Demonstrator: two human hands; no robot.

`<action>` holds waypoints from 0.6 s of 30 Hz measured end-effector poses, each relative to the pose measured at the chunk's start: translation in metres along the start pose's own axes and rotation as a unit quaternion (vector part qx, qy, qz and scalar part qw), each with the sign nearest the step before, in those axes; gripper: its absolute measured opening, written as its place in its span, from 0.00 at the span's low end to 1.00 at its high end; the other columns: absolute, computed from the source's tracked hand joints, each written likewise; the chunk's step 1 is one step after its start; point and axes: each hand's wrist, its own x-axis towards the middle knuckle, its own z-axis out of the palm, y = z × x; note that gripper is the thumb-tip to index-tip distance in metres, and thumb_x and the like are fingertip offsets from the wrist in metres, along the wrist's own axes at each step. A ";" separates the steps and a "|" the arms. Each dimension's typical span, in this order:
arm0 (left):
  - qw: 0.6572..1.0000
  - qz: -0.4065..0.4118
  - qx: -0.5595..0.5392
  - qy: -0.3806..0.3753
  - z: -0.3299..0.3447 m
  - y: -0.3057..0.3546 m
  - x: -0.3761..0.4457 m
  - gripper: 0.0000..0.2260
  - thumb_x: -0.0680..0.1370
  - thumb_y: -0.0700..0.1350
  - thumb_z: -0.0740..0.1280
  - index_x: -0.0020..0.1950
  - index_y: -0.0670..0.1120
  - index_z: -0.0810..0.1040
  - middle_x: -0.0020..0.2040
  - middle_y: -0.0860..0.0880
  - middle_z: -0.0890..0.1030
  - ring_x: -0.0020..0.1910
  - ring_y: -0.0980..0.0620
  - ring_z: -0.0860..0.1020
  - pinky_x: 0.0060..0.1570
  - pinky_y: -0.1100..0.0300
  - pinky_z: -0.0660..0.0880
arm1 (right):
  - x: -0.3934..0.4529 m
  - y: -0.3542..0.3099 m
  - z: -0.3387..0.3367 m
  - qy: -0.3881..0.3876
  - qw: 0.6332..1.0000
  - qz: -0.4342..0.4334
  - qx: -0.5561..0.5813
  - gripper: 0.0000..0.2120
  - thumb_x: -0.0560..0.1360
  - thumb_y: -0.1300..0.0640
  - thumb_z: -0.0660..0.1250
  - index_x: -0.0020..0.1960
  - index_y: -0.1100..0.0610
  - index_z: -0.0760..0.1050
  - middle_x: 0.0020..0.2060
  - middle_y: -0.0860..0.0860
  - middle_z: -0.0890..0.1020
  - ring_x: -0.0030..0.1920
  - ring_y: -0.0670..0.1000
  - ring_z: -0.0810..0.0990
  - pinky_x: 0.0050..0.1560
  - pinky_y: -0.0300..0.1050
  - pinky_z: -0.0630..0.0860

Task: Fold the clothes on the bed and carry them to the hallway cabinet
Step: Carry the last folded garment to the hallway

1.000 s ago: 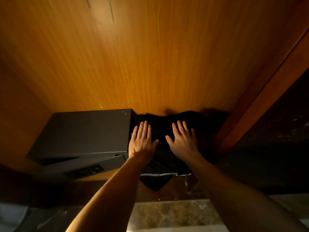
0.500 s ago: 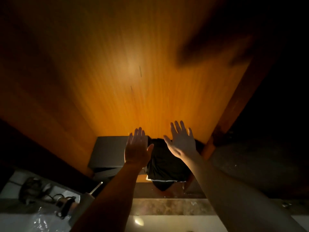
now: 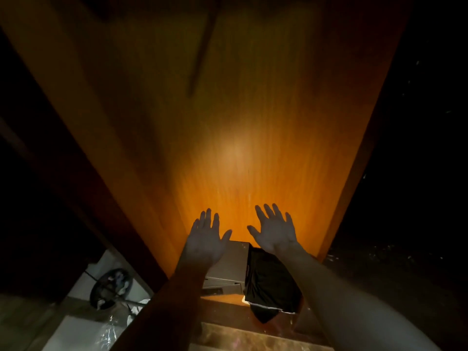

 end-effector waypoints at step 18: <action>0.970 -0.242 -0.035 -0.011 -0.049 -0.155 -0.218 0.34 0.82 0.64 0.45 0.81 0.44 0.51 0.82 0.45 0.47 0.80 0.48 0.45 0.78 0.49 0.47 | -0.087 -0.195 -0.009 -0.040 0.968 -0.247 0.008 0.33 0.80 0.35 0.49 0.80 0.48 0.48 0.80 0.51 0.55 0.79 0.55 0.48 0.75 0.62 0.51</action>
